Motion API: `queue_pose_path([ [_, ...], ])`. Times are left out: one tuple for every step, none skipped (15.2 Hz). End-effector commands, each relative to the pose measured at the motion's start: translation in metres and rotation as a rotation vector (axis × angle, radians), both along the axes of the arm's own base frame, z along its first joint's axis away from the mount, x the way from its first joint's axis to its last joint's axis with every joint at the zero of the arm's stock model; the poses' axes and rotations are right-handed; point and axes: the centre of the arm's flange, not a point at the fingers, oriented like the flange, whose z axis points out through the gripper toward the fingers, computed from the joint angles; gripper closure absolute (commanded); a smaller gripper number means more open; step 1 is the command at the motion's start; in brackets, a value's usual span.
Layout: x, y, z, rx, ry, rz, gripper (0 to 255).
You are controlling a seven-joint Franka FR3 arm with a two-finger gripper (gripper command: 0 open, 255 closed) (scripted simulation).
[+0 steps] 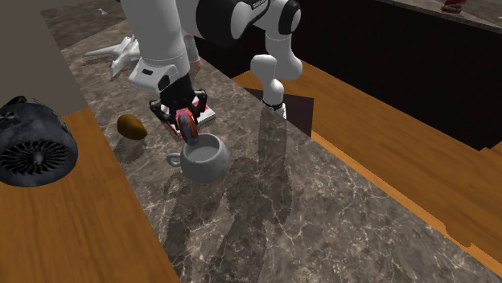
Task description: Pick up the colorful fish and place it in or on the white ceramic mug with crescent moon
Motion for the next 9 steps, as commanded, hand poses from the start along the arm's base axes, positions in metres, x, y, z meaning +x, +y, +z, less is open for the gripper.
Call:
queue_pose_path([
  [0.001, -0.001, -0.013, 0.0, 0.005, -0.001, 255],
  [0.001, -0.001, -0.018, 0.0, 0.005, -0.001, 255],
  [0.001, -0.001, -0.023, 0.0, 0.005, -0.001, 255],
  [0.001, -0.001, -0.029, 0.0, 0.005, -0.001, 255],
  [0.001, -0.001, -0.029, 0.0, 0.005, -0.001, 255],
  [0.001, -0.001, -0.029, 0.0, 0.005, -0.001, 255],
  [0.001, -0.001, -0.029, 0.0, 0.005, -0.001, 255],
  [0.001, -0.001, -0.029, 0.0, 0.005, -0.001, 255],
  [0.001, -0.001, -0.029, 0.0, 0.005, -0.001, 255],
])
